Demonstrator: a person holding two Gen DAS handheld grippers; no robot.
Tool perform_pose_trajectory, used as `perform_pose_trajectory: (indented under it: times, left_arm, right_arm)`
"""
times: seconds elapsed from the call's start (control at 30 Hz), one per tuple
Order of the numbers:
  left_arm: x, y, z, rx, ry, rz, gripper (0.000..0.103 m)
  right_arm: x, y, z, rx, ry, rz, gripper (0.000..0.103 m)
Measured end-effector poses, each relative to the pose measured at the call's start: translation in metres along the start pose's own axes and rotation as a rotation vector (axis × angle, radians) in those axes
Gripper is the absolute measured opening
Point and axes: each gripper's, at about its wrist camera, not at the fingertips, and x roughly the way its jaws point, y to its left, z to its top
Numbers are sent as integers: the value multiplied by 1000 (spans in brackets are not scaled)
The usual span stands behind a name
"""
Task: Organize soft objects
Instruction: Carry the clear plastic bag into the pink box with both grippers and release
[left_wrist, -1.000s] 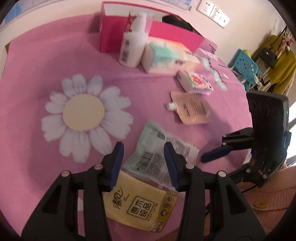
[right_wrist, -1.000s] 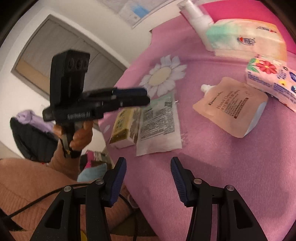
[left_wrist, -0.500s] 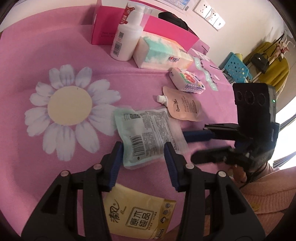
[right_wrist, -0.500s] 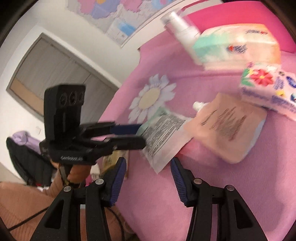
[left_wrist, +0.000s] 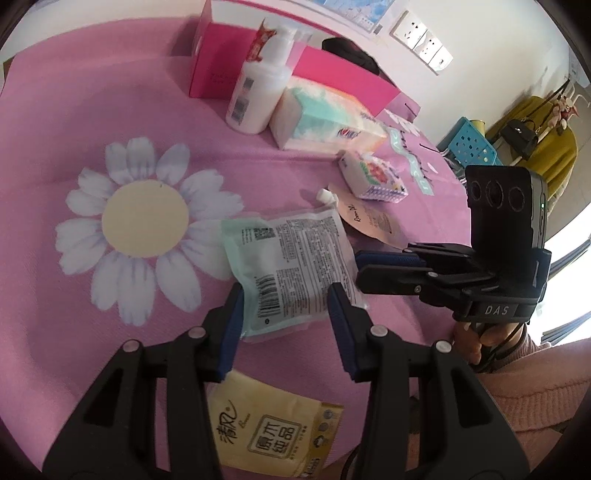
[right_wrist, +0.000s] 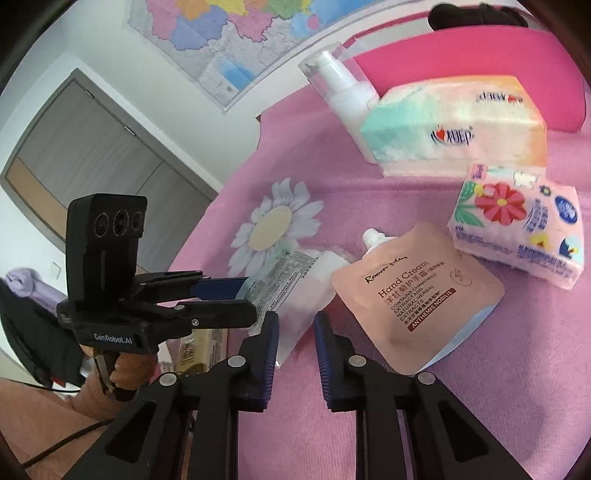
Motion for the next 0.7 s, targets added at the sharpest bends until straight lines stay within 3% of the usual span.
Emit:
perform_pose_trajectory:
  times: [0.37,0.7]
  left_arm:
    - [-36,-22,19,62,-114,11,47]
    - [-54,-45,64,138,-207,25,47]
  right_arm:
    - [-23,24,12,-103,-52,22,19]
    - [-60,32,47,-160,-158,9,19]
